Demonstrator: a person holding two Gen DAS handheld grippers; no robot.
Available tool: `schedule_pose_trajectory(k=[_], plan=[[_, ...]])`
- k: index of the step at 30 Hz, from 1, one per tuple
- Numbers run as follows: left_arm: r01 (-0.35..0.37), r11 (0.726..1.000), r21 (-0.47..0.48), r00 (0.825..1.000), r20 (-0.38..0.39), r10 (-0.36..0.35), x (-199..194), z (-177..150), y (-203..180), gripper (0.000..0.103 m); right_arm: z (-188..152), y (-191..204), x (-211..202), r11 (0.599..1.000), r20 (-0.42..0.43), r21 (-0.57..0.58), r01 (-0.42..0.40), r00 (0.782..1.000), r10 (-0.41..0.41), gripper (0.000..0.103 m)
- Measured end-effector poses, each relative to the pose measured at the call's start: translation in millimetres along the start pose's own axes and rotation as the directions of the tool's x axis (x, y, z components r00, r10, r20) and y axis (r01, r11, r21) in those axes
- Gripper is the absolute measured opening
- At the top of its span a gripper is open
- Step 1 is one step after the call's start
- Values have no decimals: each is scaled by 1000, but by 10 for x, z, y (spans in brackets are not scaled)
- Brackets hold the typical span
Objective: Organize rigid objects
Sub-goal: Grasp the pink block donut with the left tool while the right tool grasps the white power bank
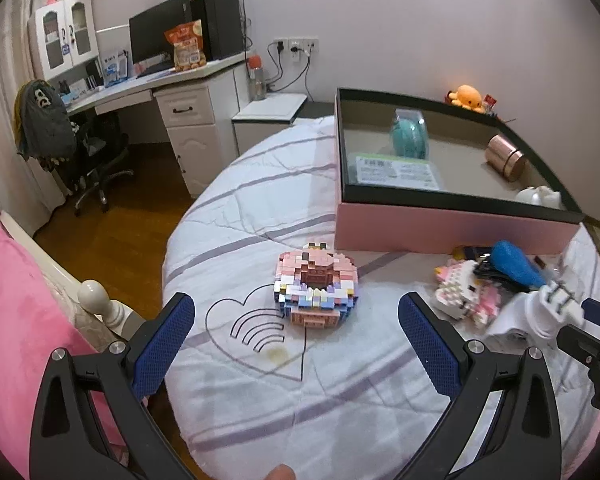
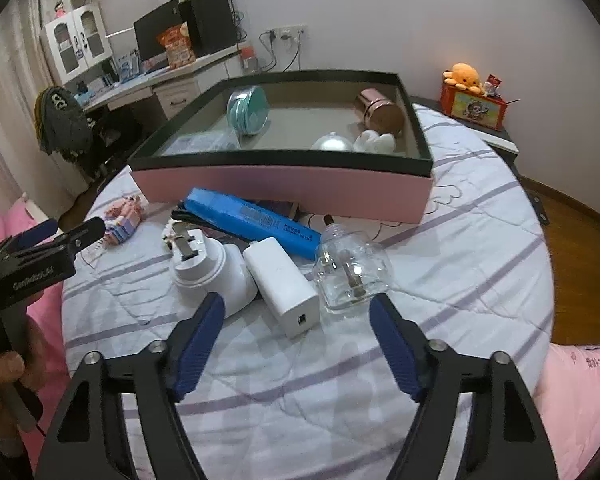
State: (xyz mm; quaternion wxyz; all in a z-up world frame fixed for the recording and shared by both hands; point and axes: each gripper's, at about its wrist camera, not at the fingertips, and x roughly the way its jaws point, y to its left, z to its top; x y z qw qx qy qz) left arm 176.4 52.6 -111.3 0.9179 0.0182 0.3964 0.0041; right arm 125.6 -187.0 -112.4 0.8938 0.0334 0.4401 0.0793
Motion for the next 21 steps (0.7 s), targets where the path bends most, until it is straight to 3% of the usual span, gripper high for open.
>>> schedule_pose_trajectory(k=[7, 10, 11, 17, 21], plan=[[12, 1000, 22, 998, -64, -11, 290, -16, -26, 103, 16, -22, 140, 999, -21, -6, -44, 999, 44, 64], [36, 999, 23, 995, -94, -34, 379, -37, -60, 99, 22, -32, 126, 997, -29, -23, -78, 997, 78, 46], [44, 999, 24, 994, -98, -42, 390, -42, -65, 95, 20, -27, 130, 996, -34, -31, -84, 996, 83, 39], [65, 998, 20, 992, -108, -63, 409, -14, -73, 81, 20, -35, 193, 994, -54, -33, -108, 993, 106, 37], [73, 997, 27, 992, -106, -70, 397, 18, -116, 60, 26, 12, 192, 991, -55, -53, -125, 991, 123, 37]])
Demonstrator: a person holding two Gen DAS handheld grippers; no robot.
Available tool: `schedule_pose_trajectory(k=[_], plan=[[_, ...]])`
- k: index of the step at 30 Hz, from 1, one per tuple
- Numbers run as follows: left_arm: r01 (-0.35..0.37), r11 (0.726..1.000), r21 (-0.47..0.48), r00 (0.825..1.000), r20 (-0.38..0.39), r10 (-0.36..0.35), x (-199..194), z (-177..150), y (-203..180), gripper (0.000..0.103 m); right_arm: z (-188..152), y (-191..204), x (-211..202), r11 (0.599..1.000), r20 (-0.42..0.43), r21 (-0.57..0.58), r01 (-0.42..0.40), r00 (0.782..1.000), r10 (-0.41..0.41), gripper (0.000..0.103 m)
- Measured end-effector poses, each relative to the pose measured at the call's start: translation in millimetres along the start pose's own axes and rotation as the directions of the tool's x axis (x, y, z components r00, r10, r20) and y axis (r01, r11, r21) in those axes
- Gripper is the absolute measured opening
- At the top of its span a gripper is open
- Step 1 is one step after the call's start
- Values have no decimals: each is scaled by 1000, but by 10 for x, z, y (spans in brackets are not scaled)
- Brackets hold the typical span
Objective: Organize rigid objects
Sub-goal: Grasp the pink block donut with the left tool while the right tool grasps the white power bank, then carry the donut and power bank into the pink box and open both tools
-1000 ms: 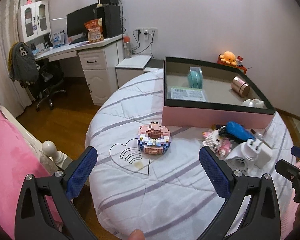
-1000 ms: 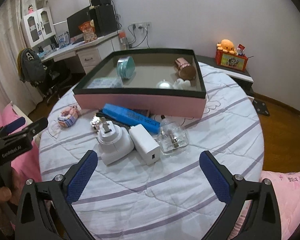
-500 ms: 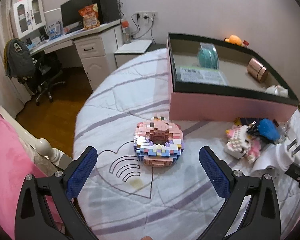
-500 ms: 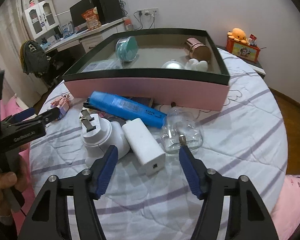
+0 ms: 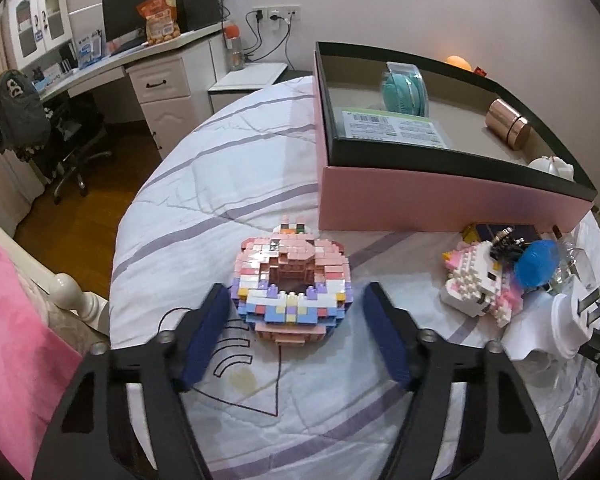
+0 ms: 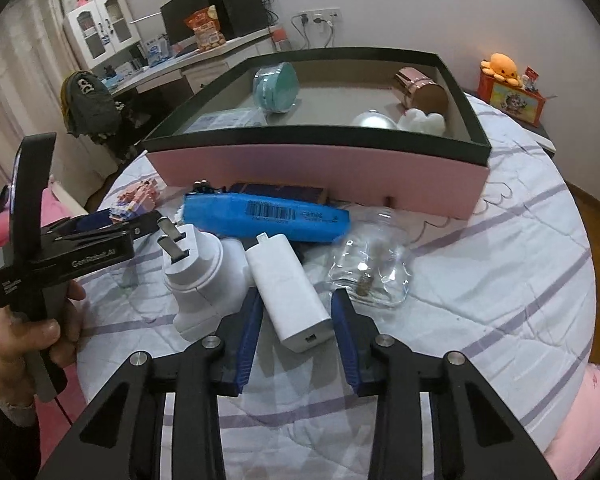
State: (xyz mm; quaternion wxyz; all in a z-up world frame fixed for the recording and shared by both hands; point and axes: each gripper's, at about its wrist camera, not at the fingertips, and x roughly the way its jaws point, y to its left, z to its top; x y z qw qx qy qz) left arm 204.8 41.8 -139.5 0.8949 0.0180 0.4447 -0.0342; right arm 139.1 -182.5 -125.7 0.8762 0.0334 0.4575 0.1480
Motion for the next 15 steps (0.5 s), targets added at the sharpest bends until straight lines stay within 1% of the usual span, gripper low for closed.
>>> schedule_pose_trajectory(k=[2, 4, 7, 8, 9, 10, 13, 15], plan=[[4, 1000, 0, 1000, 1, -4, -4, 9, 9, 53, 20, 41, -9, 1000, 2, -11, -13, 1000, 13, 37], [11, 1000, -5, 1000, 1, -11, -7, 17, 13, 53, 28, 52, 42, 1000, -6, -14, -15, 1000, 15, 37], [35, 999, -21, 999, 6, -35, -38, 10, 43, 52, 18, 27, 94, 1000, -7, 13, -22, 1000, 22, 35], [42, 999, -27, 999, 7, -42, -53, 2, 56, 52, 15, 19, 87, 999, -2, 21, -25, 1000, 26, 34], [47, 998, -32, 999, 10, -46, -71, -7, 68, 52, 8, 15, 73, 999, 3, 29, -32, 999, 32, 29], [49, 998, -35, 999, 13, -48, -86, -15, 77, 52, -2, 11, 41, 998, 12, 38, -43, 999, 43, 27], [52, 998, -41, 998, 19, -52, -131, -24, 88, 52, 2, 9, -34, 998, 32, 45, -46, 998, 45, 23], [54, 998, -39, 998, 25, -53, -173, -20, 82, 52, 10, 4, -77, 998, 40, 45, -41, 998, 39, 23]])
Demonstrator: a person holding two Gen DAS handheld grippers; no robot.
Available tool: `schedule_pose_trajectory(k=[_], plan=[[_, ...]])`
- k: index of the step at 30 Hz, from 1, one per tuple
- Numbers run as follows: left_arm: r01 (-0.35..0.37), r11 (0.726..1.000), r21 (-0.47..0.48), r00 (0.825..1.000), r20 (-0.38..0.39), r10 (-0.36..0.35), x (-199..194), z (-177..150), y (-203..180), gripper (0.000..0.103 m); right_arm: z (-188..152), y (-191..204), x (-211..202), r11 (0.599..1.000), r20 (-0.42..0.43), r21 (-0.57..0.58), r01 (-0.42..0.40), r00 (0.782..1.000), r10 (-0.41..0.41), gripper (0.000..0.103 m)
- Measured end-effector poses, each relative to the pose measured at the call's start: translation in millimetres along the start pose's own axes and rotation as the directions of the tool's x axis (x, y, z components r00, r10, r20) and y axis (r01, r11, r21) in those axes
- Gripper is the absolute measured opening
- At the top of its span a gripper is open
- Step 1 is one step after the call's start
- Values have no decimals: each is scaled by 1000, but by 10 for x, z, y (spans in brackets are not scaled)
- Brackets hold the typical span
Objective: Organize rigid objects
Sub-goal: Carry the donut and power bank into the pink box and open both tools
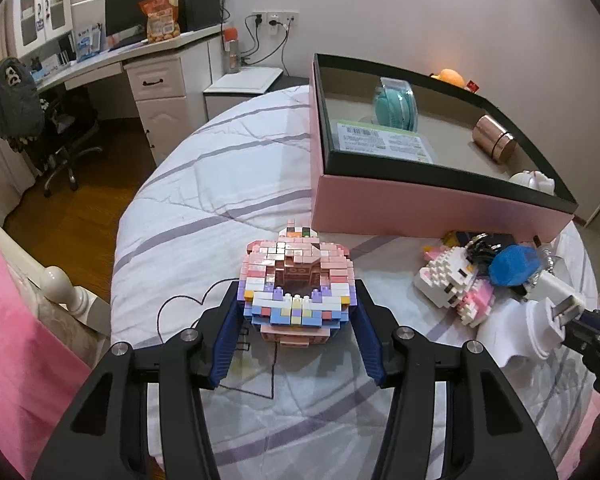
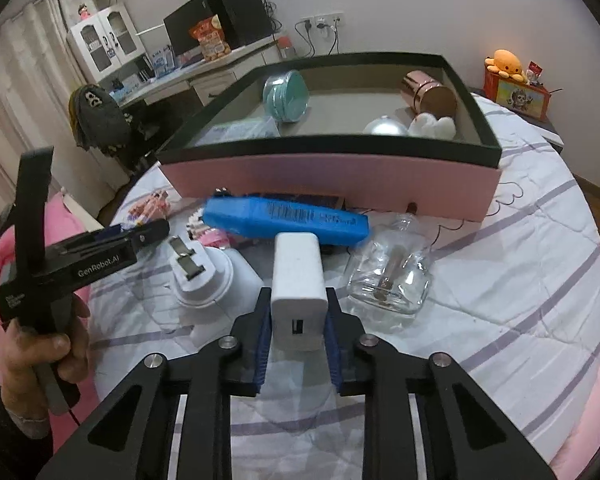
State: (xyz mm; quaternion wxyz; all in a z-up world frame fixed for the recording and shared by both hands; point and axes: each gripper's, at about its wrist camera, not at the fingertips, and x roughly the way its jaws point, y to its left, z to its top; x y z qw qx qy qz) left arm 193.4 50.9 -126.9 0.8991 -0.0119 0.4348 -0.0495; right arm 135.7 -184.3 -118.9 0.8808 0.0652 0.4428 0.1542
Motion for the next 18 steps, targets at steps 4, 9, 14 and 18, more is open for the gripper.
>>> schedule_pose_trajectory(k=[4, 9, 14, 18], plan=[[2, 1000, 6, 1000, 19, -2, -107, 27, -35, 52, 14, -21, -90, 1000, 20, 14, 0, 1000, 0, 23], [3, 1000, 10, 999, 41, -3, -213, 63, -50, 52, 42, -13, -159, 1000, 39, 12, 4, 999, -4, 23], [5, 1000, 13, 998, 60, -6, -334, 83, -67, 52, 46, 3, -201, 1000, 52, 13, 1, 999, -1, 23], [8, 1000, 22, 996, 90, -10, -476, 152, -104, 52, 104, 37, -306, 1000, 78, 8, -6, 997, 5, 23]])
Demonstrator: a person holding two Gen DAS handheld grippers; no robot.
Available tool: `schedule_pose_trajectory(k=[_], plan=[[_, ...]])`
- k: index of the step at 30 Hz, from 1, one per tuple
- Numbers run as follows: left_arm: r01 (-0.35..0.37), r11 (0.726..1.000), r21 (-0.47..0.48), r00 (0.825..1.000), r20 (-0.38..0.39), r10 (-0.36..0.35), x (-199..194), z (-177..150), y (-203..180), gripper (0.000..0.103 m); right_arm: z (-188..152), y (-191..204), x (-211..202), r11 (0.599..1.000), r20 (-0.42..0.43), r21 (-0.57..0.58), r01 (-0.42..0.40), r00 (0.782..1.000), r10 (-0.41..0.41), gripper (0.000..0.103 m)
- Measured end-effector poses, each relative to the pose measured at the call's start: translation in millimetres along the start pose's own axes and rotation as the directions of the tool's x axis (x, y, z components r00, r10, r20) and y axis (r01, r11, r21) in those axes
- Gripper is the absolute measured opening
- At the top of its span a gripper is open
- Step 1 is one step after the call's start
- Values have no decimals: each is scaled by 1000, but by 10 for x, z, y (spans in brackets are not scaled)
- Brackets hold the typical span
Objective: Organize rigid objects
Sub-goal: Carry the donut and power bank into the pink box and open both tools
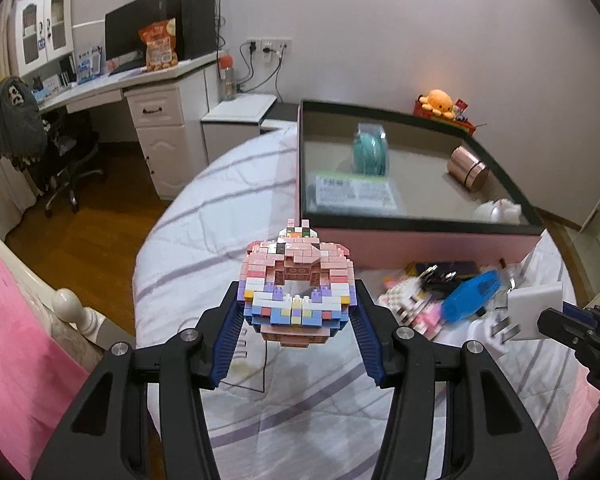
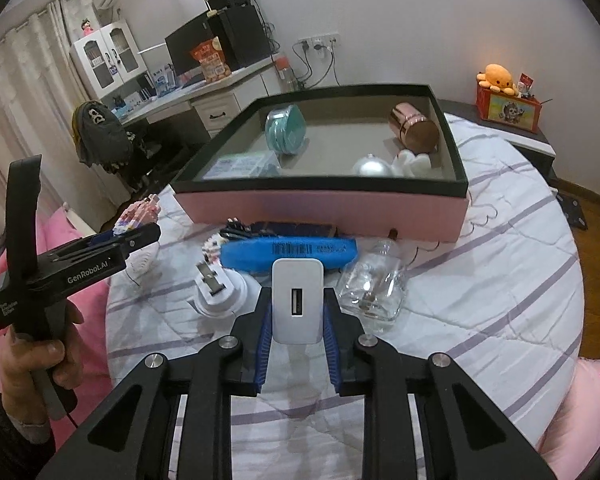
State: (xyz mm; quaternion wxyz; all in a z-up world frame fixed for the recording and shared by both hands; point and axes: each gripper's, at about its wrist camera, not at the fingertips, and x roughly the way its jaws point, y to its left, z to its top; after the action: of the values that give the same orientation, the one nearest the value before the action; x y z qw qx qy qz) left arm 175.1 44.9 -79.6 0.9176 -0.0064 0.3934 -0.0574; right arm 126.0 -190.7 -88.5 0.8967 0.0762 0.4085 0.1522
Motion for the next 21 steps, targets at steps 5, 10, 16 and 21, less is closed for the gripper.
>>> schedule_pose_trajectory(k=[5, 10, 16, 21], plan=[[11, 1000, 12, 999, 40, -11, -133, 198, -71, 52, 182, 51, -134, 1000, 48, -20, -1, 999, 2, 23], [24, 999, 31, 996, 89, -26, -230, 506, -217, 52, 562, 106, -255, 999, 117, -54, 7, 993, 0, 23], [53, 997, 49, 991, 123, -58, -164, 915, -428, 52, 1070, 60, -197, 998, 172, -65, 25, 985, -14, 23], [96, 994, 61, 990, 101, -101, 100, 1211, -637, 52, 1428, -93, 94, 997, 156, -54, 55, 987, -46, 23]])
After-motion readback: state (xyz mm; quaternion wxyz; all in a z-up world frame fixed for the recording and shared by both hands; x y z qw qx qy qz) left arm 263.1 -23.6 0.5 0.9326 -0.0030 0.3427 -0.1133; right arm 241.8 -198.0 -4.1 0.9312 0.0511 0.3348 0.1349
